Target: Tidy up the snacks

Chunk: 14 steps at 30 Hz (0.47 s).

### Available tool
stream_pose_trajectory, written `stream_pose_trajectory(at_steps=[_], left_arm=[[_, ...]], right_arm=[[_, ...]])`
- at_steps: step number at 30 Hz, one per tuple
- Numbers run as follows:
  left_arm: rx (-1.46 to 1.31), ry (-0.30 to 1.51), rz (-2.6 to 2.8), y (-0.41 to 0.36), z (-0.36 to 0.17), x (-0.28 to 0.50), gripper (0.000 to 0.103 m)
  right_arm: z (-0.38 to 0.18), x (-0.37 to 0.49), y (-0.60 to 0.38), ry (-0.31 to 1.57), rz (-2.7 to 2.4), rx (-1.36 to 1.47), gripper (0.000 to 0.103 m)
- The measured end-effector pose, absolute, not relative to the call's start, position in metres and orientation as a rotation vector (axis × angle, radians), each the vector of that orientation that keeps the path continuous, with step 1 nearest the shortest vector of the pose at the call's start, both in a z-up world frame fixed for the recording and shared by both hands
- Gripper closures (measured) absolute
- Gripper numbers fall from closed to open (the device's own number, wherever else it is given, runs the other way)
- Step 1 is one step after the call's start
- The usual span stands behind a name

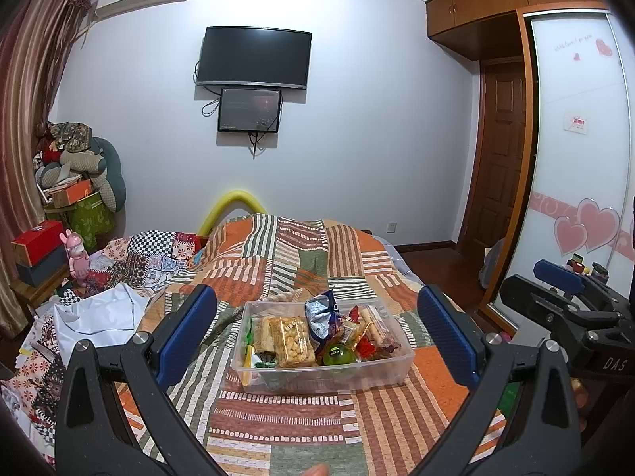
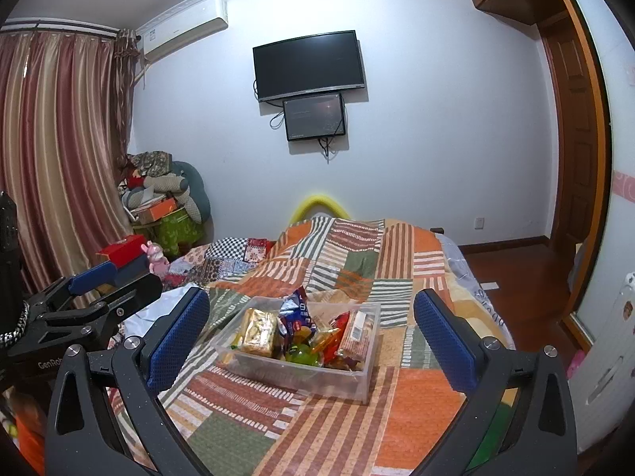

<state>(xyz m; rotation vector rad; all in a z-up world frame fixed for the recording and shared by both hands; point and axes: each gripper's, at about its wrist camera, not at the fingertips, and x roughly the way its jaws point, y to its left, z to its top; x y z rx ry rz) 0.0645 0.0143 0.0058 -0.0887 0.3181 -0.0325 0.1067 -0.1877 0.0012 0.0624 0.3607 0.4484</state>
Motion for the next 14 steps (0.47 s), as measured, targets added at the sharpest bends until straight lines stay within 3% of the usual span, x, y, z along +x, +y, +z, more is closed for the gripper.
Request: stream_pose_trajectory(at_steps=[14], left_arm=[[-0.096, 0.329, -0.048, 0.0162, 0.0019, 0.0658, 0.001]], right_arm=[[0.0000, 0.1068, -0.1878, 0.366, 0.449, 0.057, 0.000]])
